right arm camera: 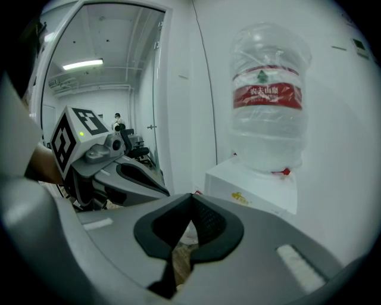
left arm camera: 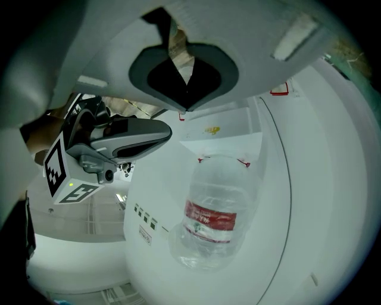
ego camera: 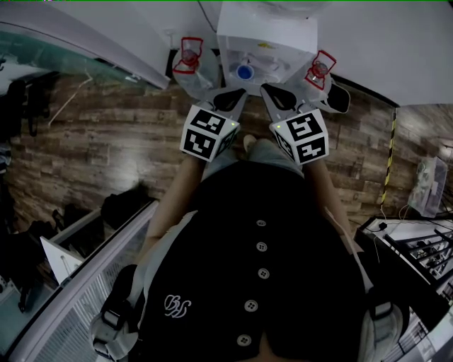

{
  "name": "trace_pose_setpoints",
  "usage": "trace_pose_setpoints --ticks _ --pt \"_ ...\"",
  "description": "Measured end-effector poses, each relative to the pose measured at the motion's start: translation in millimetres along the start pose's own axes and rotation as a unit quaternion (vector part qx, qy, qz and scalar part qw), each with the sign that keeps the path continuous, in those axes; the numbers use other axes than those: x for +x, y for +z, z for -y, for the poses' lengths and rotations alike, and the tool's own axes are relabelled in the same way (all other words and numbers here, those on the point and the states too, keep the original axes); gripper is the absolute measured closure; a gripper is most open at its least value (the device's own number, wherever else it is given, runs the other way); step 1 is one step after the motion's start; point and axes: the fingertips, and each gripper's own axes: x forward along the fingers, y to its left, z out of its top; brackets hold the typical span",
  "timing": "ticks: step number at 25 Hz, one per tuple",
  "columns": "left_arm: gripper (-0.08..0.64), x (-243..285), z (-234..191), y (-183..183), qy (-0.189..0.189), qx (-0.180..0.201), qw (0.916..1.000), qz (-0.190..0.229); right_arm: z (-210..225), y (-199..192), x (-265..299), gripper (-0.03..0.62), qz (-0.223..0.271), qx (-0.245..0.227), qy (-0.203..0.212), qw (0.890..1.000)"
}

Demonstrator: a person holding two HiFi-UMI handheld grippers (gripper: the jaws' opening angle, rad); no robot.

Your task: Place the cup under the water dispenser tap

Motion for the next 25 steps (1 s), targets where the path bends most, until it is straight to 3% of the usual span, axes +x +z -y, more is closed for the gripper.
trace_pose_setpoints --ticks 25 --pt "0.555 1.5 -4.9 -3.1 -0.003 -0.005 1.0 0.005 -4.9 -5.6 6.2 0.592 -0.012 -0.014 -0.001 1.0"
